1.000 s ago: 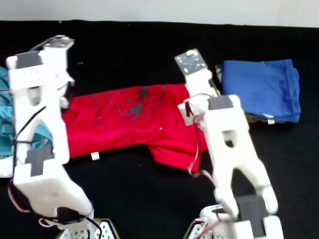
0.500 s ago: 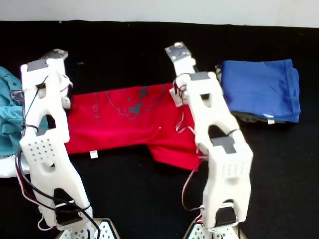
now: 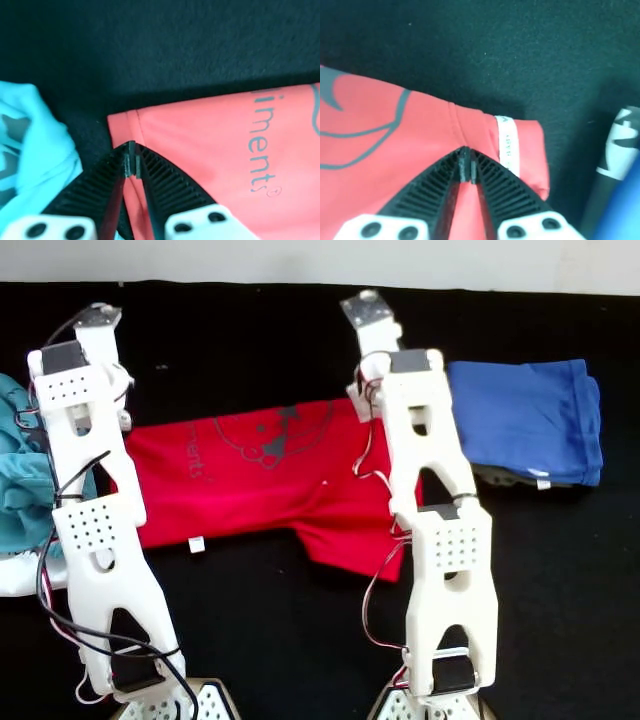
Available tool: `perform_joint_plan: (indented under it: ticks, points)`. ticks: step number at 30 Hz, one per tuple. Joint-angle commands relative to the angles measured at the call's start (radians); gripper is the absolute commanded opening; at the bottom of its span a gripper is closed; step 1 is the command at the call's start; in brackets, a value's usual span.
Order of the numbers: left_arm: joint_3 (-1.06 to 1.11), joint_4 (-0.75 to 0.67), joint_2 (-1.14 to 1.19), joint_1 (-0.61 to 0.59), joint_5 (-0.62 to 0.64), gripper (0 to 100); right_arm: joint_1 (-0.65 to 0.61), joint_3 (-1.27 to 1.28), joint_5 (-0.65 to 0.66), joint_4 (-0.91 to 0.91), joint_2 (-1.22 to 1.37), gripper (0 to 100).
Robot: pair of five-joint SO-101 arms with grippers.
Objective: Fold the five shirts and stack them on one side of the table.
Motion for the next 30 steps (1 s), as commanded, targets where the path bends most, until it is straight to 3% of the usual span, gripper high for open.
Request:
perform_joint_plan:
  ticks: [1, 17, 21, 27, 30]
  points:
    - [-0.036, 0.037, 0.005, -0.008, 0.008, 1, -0.015, -0.104, 0.009, 0.094, -0.004, 0.8]
    - [-0.058, -0.276, 0.134, -0.104, 0.006, 1, -0.03, -0.173, 0.011, 0.041, 0.206, 0.8]
    - [-0.159, -0.199, 0.137, -0.097, 0.008, 1, -0.03, -0.289, 0.009, 0.099, 0.206, 0.8]
    - [-0.395, 0.008, 0.137, -0.09, 0.008, 1, -0.047, -0.57, 0.009, 0.354, 0.217, 0.8]
    - [-0.398, 0.092, 0.131, -0.058, 0.003, 1, -0.058, -0.618, 0.009, 0.403, 0.217, 0.8]
